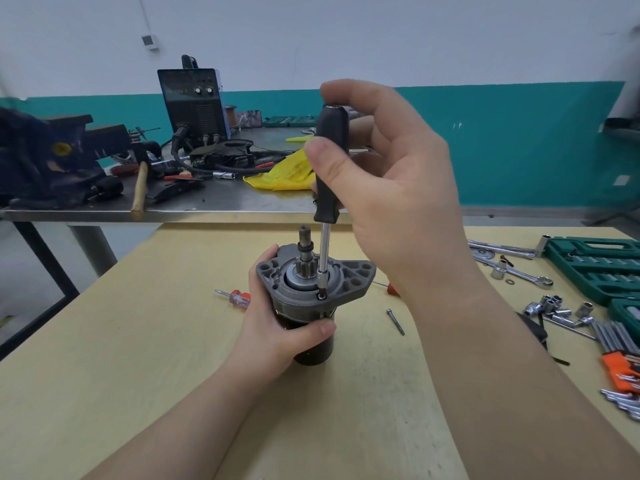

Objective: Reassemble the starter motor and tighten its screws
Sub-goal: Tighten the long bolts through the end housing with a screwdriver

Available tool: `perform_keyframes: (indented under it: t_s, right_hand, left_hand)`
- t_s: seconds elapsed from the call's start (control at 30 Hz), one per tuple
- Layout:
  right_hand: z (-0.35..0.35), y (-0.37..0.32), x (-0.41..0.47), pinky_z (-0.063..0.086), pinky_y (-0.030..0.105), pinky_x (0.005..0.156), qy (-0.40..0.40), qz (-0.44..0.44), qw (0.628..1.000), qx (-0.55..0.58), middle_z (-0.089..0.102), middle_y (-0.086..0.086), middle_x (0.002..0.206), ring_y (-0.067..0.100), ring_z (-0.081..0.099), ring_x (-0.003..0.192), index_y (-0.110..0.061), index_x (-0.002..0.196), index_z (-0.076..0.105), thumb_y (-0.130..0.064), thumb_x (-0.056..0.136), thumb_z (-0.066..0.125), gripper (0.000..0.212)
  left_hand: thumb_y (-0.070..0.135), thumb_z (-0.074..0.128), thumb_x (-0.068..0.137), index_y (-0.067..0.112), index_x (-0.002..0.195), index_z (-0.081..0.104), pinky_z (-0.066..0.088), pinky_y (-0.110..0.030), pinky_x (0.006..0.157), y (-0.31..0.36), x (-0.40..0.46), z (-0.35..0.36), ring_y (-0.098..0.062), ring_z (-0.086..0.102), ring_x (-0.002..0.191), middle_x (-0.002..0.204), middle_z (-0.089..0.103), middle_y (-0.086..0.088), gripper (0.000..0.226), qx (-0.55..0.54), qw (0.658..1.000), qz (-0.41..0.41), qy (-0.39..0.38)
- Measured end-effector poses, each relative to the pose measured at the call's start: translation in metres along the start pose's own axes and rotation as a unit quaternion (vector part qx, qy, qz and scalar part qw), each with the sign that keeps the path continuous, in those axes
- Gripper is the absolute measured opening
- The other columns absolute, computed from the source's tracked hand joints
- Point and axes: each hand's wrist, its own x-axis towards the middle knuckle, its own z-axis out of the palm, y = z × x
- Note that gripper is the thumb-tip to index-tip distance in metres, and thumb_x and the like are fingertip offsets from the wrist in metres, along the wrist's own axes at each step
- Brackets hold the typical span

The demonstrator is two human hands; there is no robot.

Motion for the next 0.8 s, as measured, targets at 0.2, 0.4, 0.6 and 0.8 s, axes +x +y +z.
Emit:
perform_keyframes:
  t_s: [0.2,0.4,0.6,0.8]
  right_hand:
    - [0.0008,-0.0019,0.0013,0.061,0.052,0.093,-0.004,0.018,1.000,0.023,0.070,-0.021,0.097,0.020,0.072,0.102,-0.032,0.123,0.071,-0.027,0.103,0.061,0.024]
    - [-0.0008,-0.0030,-0.0001,0.065,0.048,0.078,0.012,-0.001,1.000,-0.019,0.067,-0.014,0.088,0.020,0.071,0.082,-0.031,0.123,0.070,-0.019,0.099,0.073,0.027]
    - [-0.0005,-0.0024,0.0015,0.057,0.053,0.104,-0.014,0.029,0.999,0.030,0.072,-0.014,0.113,0.020,0.071,0.112,-0.029,0.130,0.070,-0.021,0.102,0.058,0.031]
    - [0.0000,-0.0014,0.0009,0.063,0.046,0.088,-0.010,-0.004,1.000,-0.019,0.070,-0.022,0.095,0.015,0.070,0.092,-0.036,0.125,0.070,-0.019,0.096,0.076,0.035]
  left_hand:
    - [0.033,0.095,0.064,0.046,0.158,0.025,0.050,-0.033,0.107,0.0007,-0.0004,-0.0008,-0.011,0.060,0.137,0.147,0.062,0.013,0.117,0.000,1.000,-0.003,-0.004]
    - [0.034,0.095,0.063,0.043,0.159,0.025,0.046,-0.039,0.107,-0.0001,-0.0009,-0.0001,-0.013,0.059,0.139,0.148,0.061,0.012,0.119,0.005,1.000,-0.006,0.004]
    - [0.036,0.096,0.063,0.045,0.159,0.025,0.047,-0.045,0.108,-0.0027,-0.0002,-0.0015,-0.015,0.060,0.138,0.148,0.062,0.011,0.120,0.014,1.000,-0.006,0.007]
    - [0.034,0.096,0.064,0.045,0.159,0.025,0.045,-0.042,0.107,-0.0034,0.0006,-0.0016,-0.014,0.059,0.139,0.150,0.060,0.010,0.119,0.014,1.000,-0.009,0.008]
